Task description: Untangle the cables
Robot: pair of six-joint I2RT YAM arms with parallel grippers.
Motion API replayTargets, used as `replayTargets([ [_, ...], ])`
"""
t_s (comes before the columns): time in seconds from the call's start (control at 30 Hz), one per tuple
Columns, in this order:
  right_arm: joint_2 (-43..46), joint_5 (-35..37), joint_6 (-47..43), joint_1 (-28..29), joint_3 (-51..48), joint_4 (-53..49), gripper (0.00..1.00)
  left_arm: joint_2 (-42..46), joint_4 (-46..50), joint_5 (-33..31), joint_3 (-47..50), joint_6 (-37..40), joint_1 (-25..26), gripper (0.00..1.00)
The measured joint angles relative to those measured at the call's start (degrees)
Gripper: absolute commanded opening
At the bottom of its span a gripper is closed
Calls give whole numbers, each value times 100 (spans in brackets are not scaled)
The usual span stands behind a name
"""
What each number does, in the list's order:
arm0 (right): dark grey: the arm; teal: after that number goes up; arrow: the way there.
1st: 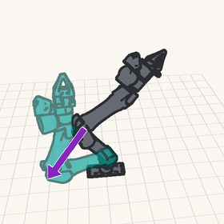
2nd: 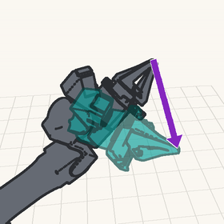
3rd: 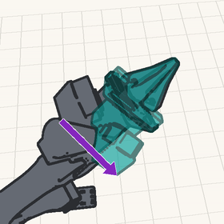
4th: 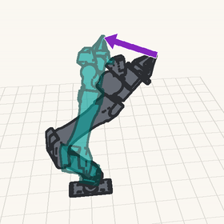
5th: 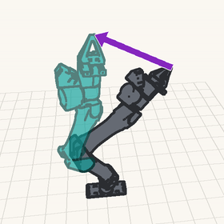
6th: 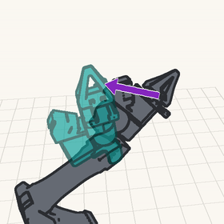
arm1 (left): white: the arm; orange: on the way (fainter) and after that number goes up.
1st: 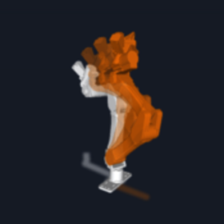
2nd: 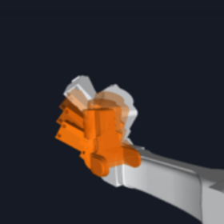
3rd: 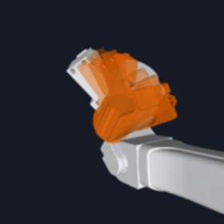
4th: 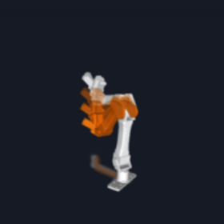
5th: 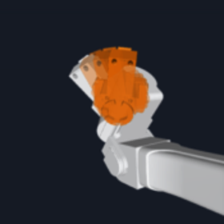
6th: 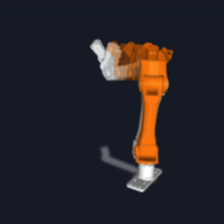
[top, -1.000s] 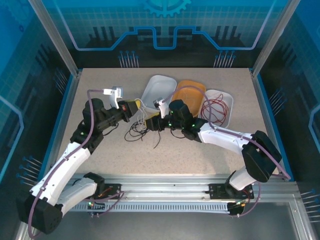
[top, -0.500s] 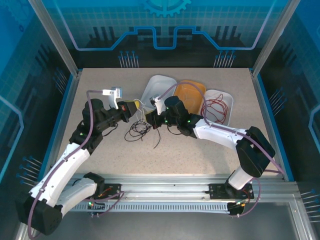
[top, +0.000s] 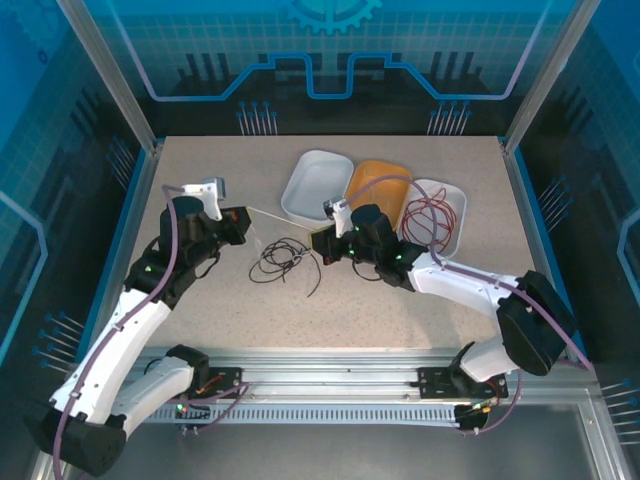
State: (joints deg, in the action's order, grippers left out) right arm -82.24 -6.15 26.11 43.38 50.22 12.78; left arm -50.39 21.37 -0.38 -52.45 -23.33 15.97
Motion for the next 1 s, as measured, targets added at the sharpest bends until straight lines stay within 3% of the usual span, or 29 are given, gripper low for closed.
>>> replayTargets([
  [0.23,380,28,2,0,-72,-2,0,199,396,-109,-184,131,-98,0],
  [0.4,597,-15,-31,-55,-59,-334,32,407,271,-181,-184,236,-297,0],
  [0.53,457,151,-173,26,105,-909,41,498,-48,33,-264,229,-494,0],
  [0.7,184,278,-426,337,463,-1021,46,293,-216,485,-654,70,-494,0],
  [1.0,-345,269,-846,741,699,-323,44,-175,-365,778,-1207,-398,-494,0],
])
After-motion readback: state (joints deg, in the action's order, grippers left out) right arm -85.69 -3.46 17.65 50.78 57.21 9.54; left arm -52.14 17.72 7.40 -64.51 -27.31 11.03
